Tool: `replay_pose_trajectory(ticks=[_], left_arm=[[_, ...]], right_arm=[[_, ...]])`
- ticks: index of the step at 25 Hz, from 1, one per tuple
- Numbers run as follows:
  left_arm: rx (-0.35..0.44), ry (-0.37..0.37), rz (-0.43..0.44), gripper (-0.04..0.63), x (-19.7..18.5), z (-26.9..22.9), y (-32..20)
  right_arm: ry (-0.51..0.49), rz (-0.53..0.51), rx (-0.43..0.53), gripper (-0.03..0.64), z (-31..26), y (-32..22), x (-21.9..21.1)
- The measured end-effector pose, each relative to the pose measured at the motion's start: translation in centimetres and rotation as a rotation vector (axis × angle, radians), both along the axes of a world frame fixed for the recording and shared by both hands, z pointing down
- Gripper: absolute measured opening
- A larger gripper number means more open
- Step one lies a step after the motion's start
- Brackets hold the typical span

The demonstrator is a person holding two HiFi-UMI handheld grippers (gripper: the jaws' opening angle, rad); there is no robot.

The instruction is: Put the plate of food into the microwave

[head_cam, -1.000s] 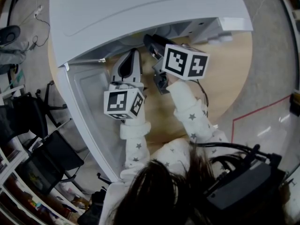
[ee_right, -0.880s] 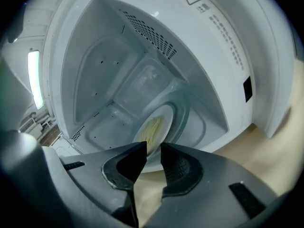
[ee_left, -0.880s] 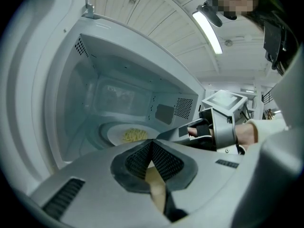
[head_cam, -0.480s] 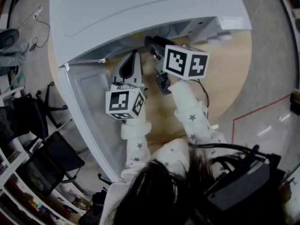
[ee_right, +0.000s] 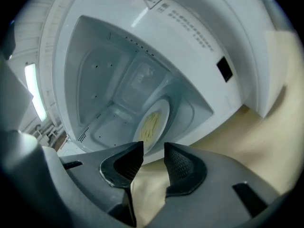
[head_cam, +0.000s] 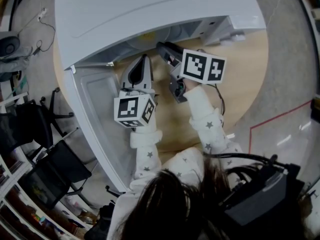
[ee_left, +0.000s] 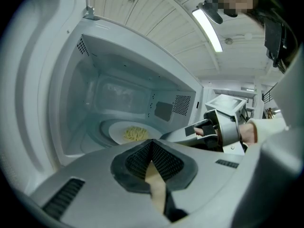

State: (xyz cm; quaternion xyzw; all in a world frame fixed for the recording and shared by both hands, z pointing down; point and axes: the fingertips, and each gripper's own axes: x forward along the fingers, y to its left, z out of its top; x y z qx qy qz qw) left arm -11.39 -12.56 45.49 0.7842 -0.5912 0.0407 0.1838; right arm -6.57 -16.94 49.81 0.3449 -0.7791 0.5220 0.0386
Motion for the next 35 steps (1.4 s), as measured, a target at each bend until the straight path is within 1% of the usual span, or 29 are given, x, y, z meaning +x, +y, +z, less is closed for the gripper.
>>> replay_pose_trajectory(ticks=[3,5,9,10,11,13,15,19,22,24,27,31,35], left_arm=[[0.020,-0.003,0.002,-0.005,-0.2,-0.6,0.1],[0.029,-0.003,0.006,-0.005,0.0,-0.9,0.3],[0.060,-0.017,0.023,-0.005,1.1,-1.9,0.9],[0.069,-0.021,0.027,-0.005,1.5,-2.4,1.0],[0.078,-0.025,0.032,-0.005,1.8,-2.9,1.1],[0.099,-0.032,0.040,-0.005,2.4,-3.9,1.5],[0.120,-0.037,0.053,-0.005,3.1,-5.0,2.3],[0.155,-0.049,0.101,-0.005,5.0,-7.7,4.6],[0.212,-0.070,0.143,-0.005,6.1,-10.1,5.7],[0.250,-0.086,0.173,-0.005,6.8,-11.8,6.6],[0.275,-0.113,0.205,-0.005,7.7,-13.7,8.2],[0.312,-0.101,0.233,-0.005,8.8,-14.5,10.0],[0.312,-0.082,0.253,-0.005,10.0,-13.8,10.9]], right_arm=[[-0.074,0.023,-0.037,0.121,0.1,0.6,0.2],[-0.136,0.018,-0.044,0.121,-0.3,1.0,0.0],[-0.290,-0.015,-0.003,0.120,-2.8,1.7,-0.1],[-0.317,-0.014,0.013,0.105,-3.7,1.7,0.2],[-0.337,-0.014,0.031,0.053,-4.6,1.6,0.5],[-0.353,-0.027,0.073,0.015,-6.1,1.9,1.1],[-0.362,-0.055,0.112,0.006,-7.5,2.7,1.6],[-0.412,-0.103,0.141,0.006,-10.7,5.2,2.9],[-0.440,-0.132,0.194,0.006,-13.2,6.4,3.7],[-0.449,-0.154,0.223,0.006,-14.7,7.3,4.1],[-0.458,-0.181,0.250,0.006,-16.4,8.8,4.8],[-0.478,-0.197,0.278,0.006,-18.2,10.5,5.6],[-0.475,-0.202,0.274,0.006,-18.6,11.6,6.3]])
